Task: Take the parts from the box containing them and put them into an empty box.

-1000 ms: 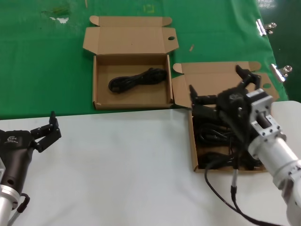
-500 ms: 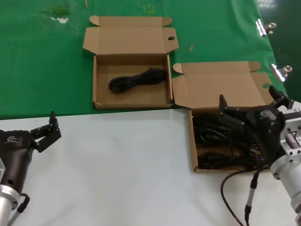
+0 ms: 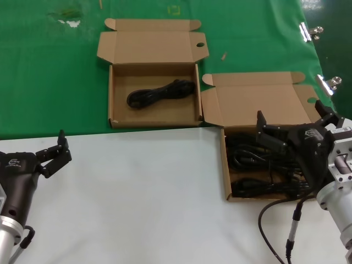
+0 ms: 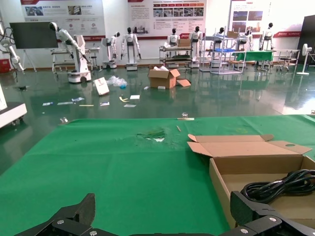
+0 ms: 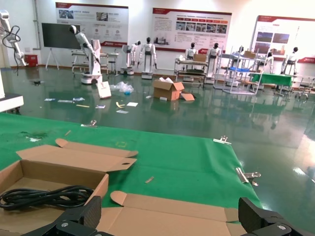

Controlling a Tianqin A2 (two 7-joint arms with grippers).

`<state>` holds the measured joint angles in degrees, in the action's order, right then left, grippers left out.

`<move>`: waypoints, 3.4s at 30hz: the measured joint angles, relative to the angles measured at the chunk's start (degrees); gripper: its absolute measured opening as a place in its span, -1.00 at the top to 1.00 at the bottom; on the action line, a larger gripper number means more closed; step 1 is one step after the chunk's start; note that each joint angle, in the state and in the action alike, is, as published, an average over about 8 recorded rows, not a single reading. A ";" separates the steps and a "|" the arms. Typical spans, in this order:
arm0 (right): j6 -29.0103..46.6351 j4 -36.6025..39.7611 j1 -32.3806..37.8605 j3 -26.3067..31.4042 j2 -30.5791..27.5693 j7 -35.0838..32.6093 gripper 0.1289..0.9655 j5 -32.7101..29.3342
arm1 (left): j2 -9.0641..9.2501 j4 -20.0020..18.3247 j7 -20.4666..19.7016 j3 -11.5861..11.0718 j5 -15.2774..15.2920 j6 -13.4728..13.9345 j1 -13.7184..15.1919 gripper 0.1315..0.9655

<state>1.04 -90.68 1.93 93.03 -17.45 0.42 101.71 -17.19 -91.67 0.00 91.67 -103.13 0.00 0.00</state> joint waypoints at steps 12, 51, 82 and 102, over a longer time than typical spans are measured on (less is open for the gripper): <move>0.00 0.00 0.00 0.00 0.00 0.00 -1.00 0.00 | 0.00 0.00 0.00 0.00 0.00 0.00 0.00 -1.00; 0.00 0.00 0.00 0.00 0.00 0.00 -1.00 0.00 | 0.00 0.00 0.00 0.00 0.00 0.00 0.00 -1.00; 0.00 0.00 0.00 0.00 0.00 0.00 -1.00 0.00 | 0.00 0.00 -0.01 0.00 0.00 0.00 0.00 -1.00; 0.00 0.00 0.00 0.00 0.00 0.00 -1.00 0.00 | 0.00 0.00 -0.01 0.00 0.00 0.00 0.00 -1.00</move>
<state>1.04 -90.68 1.93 93.03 -17.45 0.42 101.71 -17.19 -91.67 0.00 91.67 -103.14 0.00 0.00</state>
